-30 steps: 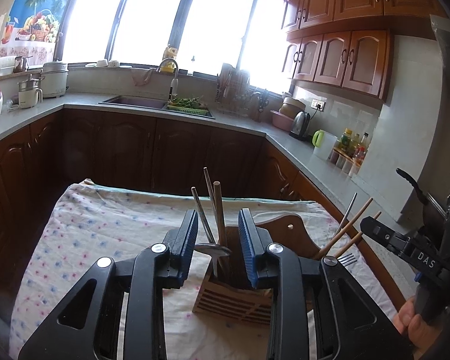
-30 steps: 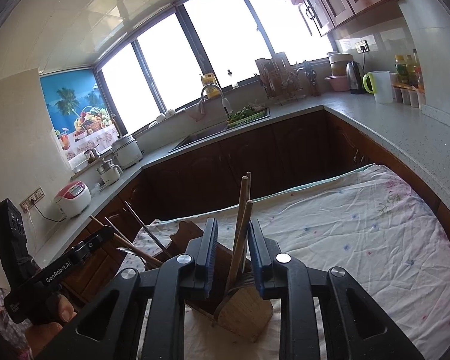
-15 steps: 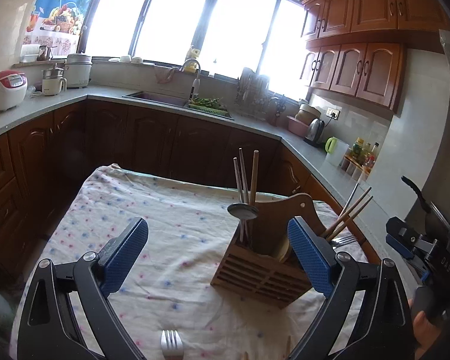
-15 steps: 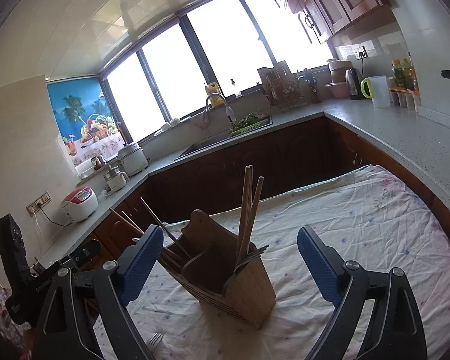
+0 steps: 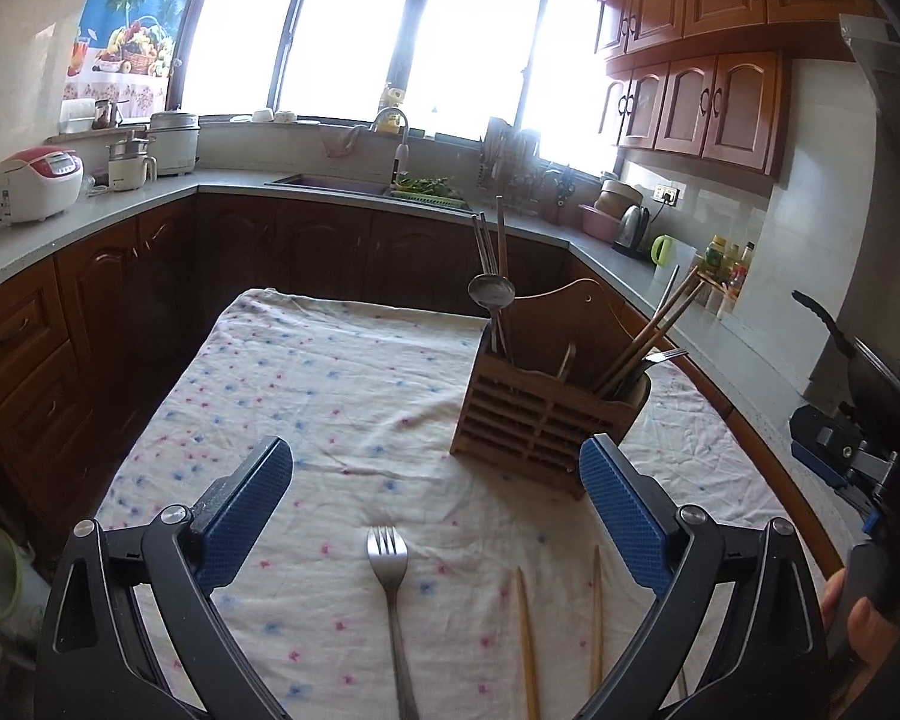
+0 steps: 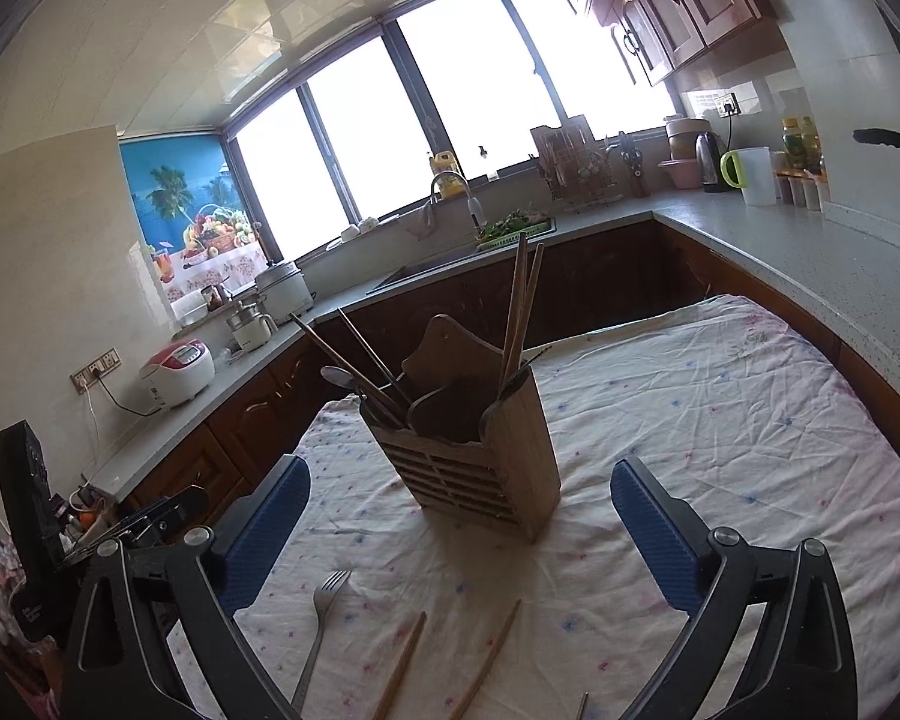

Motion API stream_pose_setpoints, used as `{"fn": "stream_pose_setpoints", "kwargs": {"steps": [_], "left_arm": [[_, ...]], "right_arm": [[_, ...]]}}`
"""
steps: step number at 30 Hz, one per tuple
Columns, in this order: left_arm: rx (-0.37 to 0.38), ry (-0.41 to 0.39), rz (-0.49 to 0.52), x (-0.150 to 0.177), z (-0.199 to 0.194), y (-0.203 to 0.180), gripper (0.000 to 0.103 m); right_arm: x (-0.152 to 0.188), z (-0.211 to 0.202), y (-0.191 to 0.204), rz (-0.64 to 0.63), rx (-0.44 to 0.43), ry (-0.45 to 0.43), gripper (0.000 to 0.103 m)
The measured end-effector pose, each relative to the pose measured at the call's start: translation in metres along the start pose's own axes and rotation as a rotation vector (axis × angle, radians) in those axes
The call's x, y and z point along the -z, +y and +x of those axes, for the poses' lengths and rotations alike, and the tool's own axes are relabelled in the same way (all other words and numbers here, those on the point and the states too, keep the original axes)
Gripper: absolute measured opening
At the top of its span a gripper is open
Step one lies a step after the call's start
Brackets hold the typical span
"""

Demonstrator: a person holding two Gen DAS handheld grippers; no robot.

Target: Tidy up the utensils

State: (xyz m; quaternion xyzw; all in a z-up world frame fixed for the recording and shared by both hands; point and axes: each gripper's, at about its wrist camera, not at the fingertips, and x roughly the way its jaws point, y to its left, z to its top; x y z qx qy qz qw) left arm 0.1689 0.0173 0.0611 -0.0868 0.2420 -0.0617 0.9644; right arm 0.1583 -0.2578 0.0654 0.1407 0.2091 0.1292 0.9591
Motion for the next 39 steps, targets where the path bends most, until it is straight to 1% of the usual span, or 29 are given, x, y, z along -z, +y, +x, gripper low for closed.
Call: {"fn": "stream_pose_setpoints", "kwargs": {"steps": [2, 5, 8, 9, 12, 14, 16, 19, 20, 22, 25, 29, 31, 34, 39], "left_arm": [[-0.025, -0.012, 0.001, 0.005, -0.012, 0.001, 0.099], [-0.033, -0.036, 0.016, 0.008, -0.030, 0.001, 0.099], [-0.044, -0.092, 0.010, 0.011, -0.051, 0.002, 0.099], [-0.049, -0.105, 0.006, 0.012, -0.056, 0.002, 0.102], [-0.117, -0.143, 0.015, 0.013, -0.072, 0.002, 0.103], [-0.140, -0.152, 0.037, 0.010, -0.080, 0.002, 0.103], [-0.126, -0.176, 0.040, 0.004, -0.093, 0.004, 0.103], [-0.110, -0.258, 0.028, 0.003, -0.116, 0.007, 0.103], [-0.103, -0.271, 0.023, 0.005, -0.121, 0.008, 0.103], [-0.076, -0.254, 0.025, 0.013, -0.124, 0.007, 0.103], [-0.102, -0.190, 0.081, 0.033, -0.117, -0.003, 0.103], [-0.126, -0.210, 0.117, 0.068, -0.116, -0.013, 0.103], [-0.122, -0.182, 0.128, 0.082, -0.113, -0.017, 0.103], [-0.112, -0.140, 0.127, 0.096, -0.108, -0.020, 0.103], [-0.140, -0.126, 0.141, 0.113, -0.109, -0.025, 0.103]], "right_arm": [[0.006, -0.008, 0.002, -0.004, 0.000, 0.000, 0.102], [0.014, -0.019, 0.007, -0.028, 0.010, -0.007, 0.102], [0.023, -0.034, 0.013, -0.052, 0.037, -0.023, 0.102], [0.025, -0.040, 0.015, -0.058, 0.036, -0.032, 0.102], [0.028, -0.058, 0.022, -0.094, 0.037, -0.061, 0.102], [0.021, -0.072, 0.032, -0.132, 0.033, -0.086, 0.102], [0.011, -0.089, 0.043, -0.178, 0.029, -0.131, 0.103], [0.001, -0.115, 0.057, -0.237, 0.011, -0.202, 0.103], [0.001, -0.121, 0.059, -0.249, 0.009, -0.219, 0.103], [0.009, -0.126, 0.061, -0.261, 0.015, -0.229, 0.103], [0.033, -0.122, 0.055, -0.234, 0.043, -0.219, 0.103], [0.074, -0.116, 0.047, -0.229, 0.107, -0.228, 0.103], [0.089, -0.112, 0.043, -0.237, 0.131, -0.208, 0.103], [0.101, -0.107, 0.037, -0.245, 0.150, -0.172, 0.103], [0.112, -0.113, 0.035, -0.275, 0.174, -0.173, 0.103]]}}
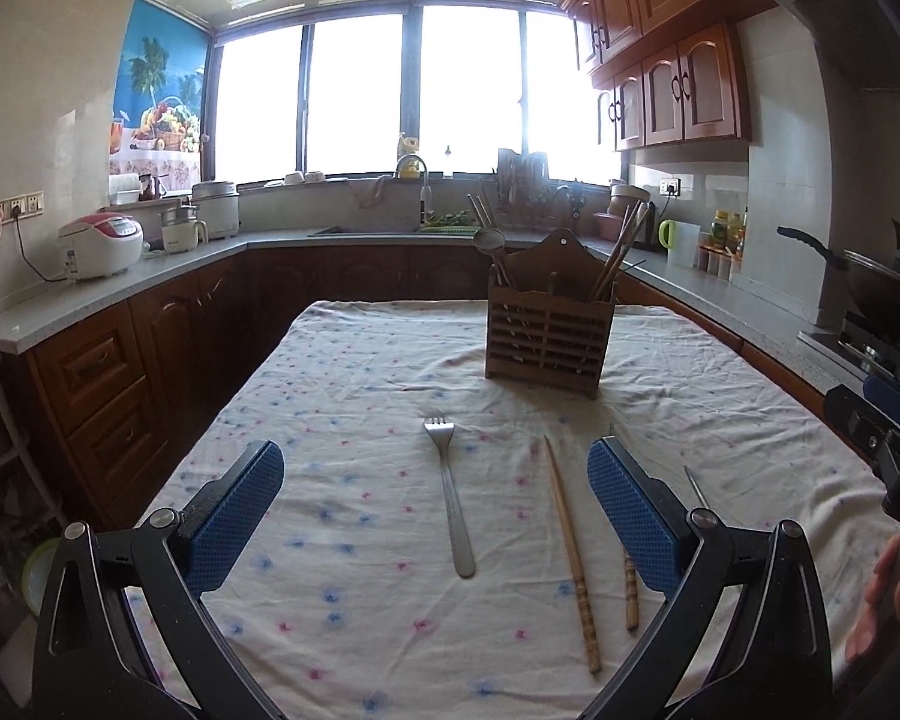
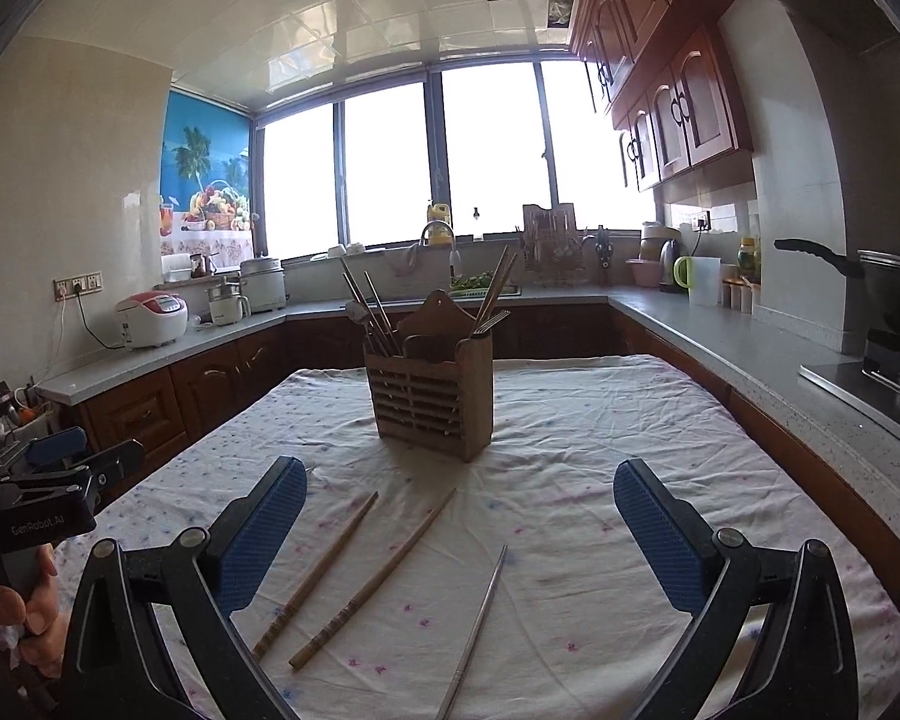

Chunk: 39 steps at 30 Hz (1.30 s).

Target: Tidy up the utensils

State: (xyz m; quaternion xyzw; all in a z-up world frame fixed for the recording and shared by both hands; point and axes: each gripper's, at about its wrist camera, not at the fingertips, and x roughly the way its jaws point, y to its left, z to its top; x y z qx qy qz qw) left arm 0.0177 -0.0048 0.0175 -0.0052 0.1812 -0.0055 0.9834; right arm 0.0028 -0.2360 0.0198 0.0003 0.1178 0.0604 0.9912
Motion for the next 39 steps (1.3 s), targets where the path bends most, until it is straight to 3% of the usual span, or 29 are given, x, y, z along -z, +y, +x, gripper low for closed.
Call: {"fn": "stream_pose_setpoints", "kwargs": {"steps": [11, 22, 39], "left_arm": [[-0.032, -0.028, 0.003, 0.008, -0.015, 0.003, 0.103], [-0.057, 0.009, 0.014, 0.017, -0.015, 0.005, 0.103], [-0.065, -0.001, 0.034, 0.017, -0.016, 0.002, 0.103]], "right_arm": [[0.010, -0.013, -0.002, -0.004, -0.021, -0.012, 0.103], [0.025, -0.014, -0.010, 0.021, -0.023, 0.024, 0.103], [0.028, -0.015, -0.006, 0.004, -0.041, 0.002, 0.103]]}}
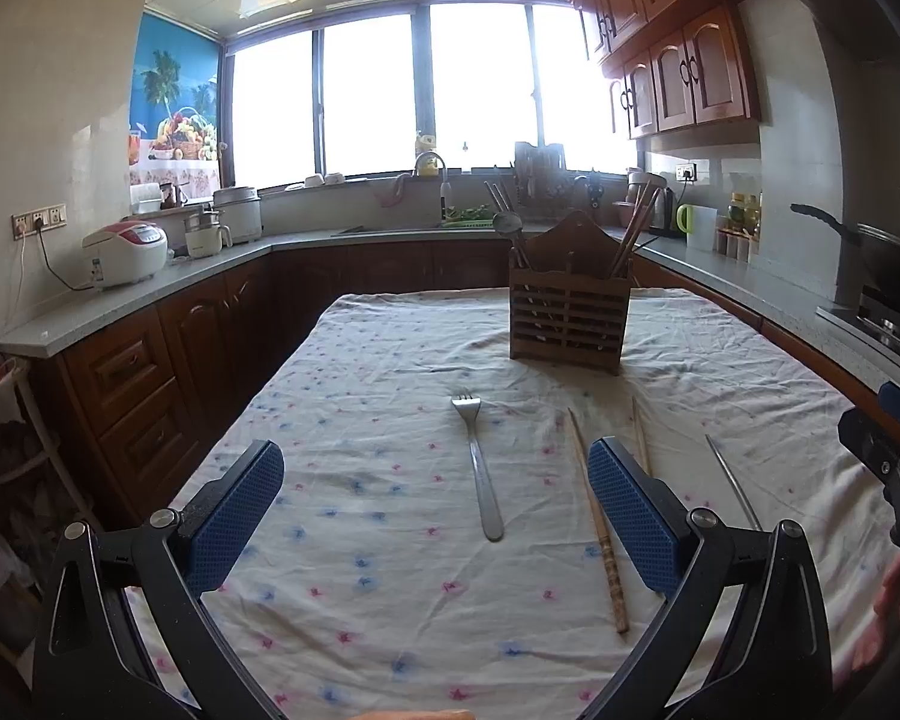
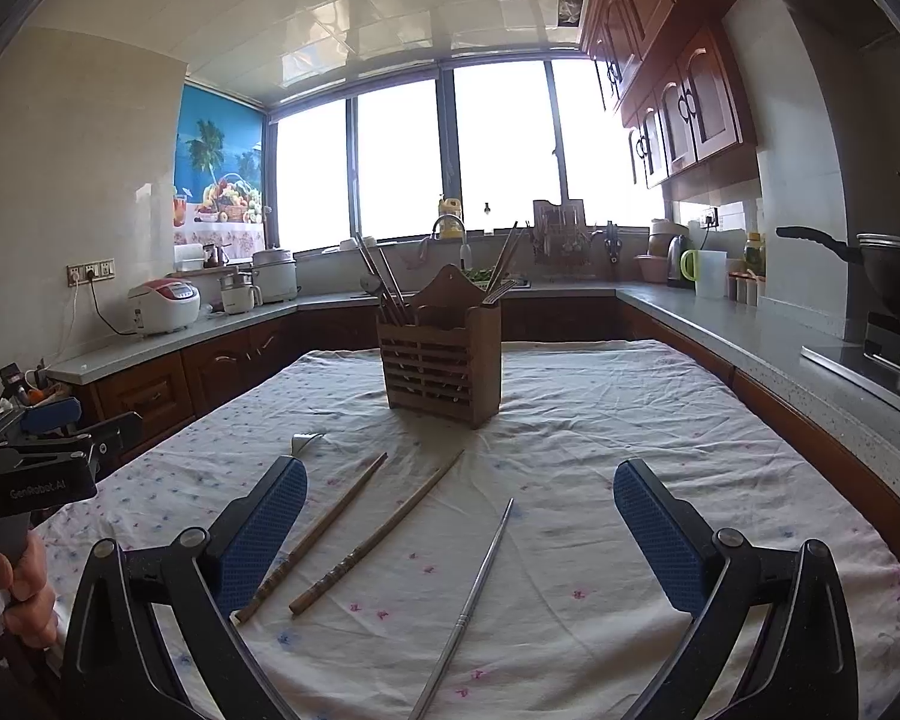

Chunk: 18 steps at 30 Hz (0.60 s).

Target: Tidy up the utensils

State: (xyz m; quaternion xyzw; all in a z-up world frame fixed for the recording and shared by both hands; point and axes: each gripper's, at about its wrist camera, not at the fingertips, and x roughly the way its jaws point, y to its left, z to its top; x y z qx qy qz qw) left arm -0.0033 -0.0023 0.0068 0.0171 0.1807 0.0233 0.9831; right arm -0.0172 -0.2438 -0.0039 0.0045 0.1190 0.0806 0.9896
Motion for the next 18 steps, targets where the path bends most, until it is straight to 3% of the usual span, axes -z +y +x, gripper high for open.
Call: {"fn": "stream_pose_setpoints", "kwargs": {"steps": [18], "left_arm": [[0.003, 0.004, 0.007, 0.0025, 0.0013, -0.0007, 0.103]], "right_arm": [[-0.0028, -0.0001, -0.0029, 0.018, -0.017, -0.002, 0.103]]}}
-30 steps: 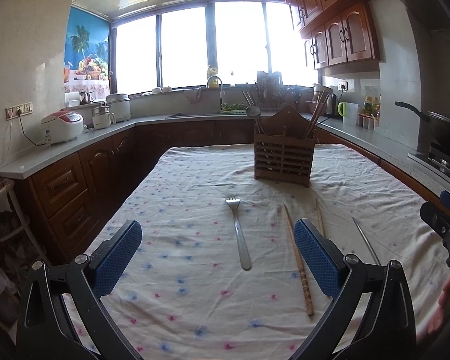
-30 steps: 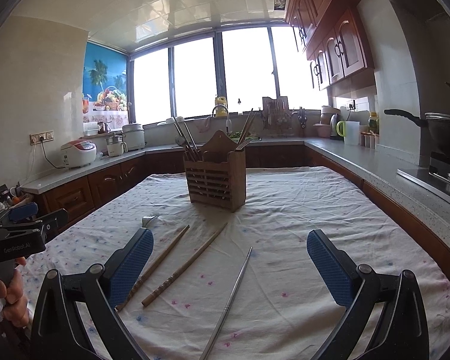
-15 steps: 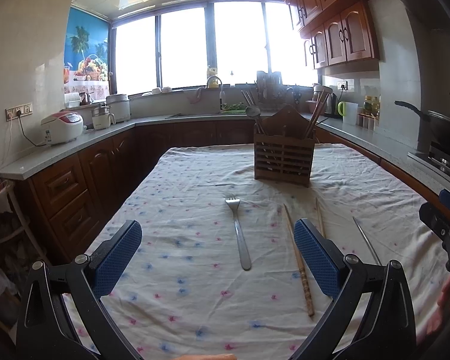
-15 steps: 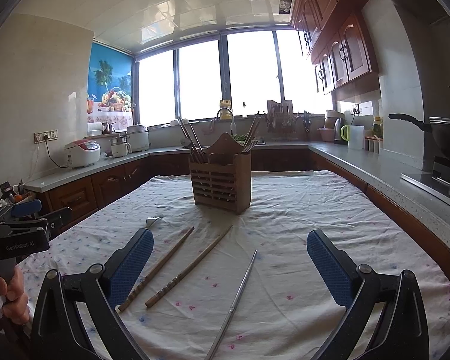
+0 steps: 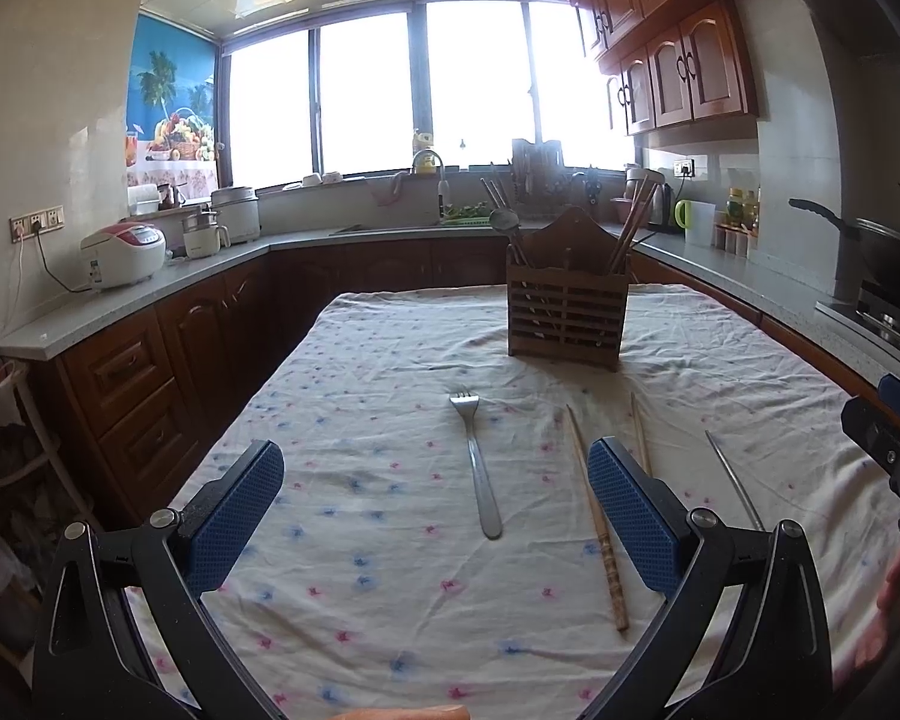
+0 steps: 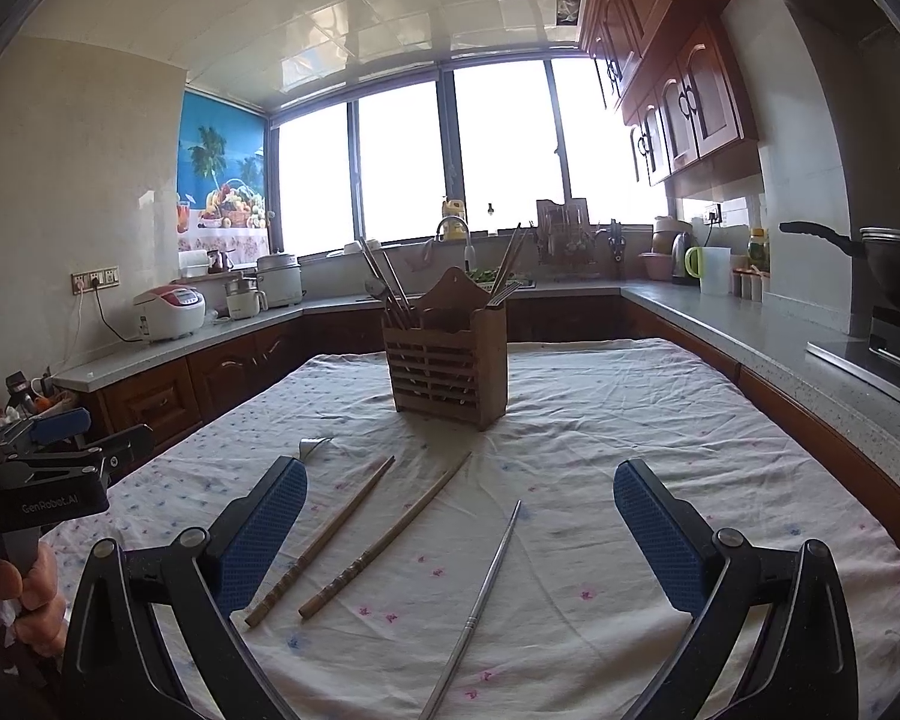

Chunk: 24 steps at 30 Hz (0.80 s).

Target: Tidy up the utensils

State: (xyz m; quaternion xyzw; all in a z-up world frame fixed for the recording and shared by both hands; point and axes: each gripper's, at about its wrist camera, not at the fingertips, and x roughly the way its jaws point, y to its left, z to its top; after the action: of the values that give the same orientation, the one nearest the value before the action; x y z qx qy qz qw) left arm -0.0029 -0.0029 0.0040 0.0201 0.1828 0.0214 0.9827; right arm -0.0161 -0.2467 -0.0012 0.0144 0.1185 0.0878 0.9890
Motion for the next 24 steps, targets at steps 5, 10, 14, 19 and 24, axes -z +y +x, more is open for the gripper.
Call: {"fn": "stream_pose_setpoints", "kwargs": {"steps": [5, 10, 14, 19, 24], "left_arm": [[0.001, 0.001, 0.003, -0.0008, 0.0005, -0.0008, 0.103], [0.003, 0.004, 0.002, -0.0014, 0.0005, -0.0014, 0.103], [0.001, 0.005, 0.000, -0.0016, 0.0009, -0.0018, 0.103], [-0.001, 0.005, -0.001, -0.0014, 0.0022, -0.0013, 0.103], [-0.001, 0.006, 0.001, -0.0015, 0.0021, -0.0008, 0.103]], "right_arm": [[-0.0006, -0.0002, 0.0000, 0.002, -0.004, -0.002, 0.103], [-0.0009, -0.0001, 0.0003, 0.004, -0.006, -0.003, 0.103], [-0.0019, 0.0007, 0.0000, 0.004, -0.010, -0.003, 0.103], [-0.0022, 0.0011, 0.0004, 0.004, -0.012, -0.004, 0.103], [-0.0021, 0.0011, 0.0005, 0.004, -0.012, -0.003, 0.103]]}}
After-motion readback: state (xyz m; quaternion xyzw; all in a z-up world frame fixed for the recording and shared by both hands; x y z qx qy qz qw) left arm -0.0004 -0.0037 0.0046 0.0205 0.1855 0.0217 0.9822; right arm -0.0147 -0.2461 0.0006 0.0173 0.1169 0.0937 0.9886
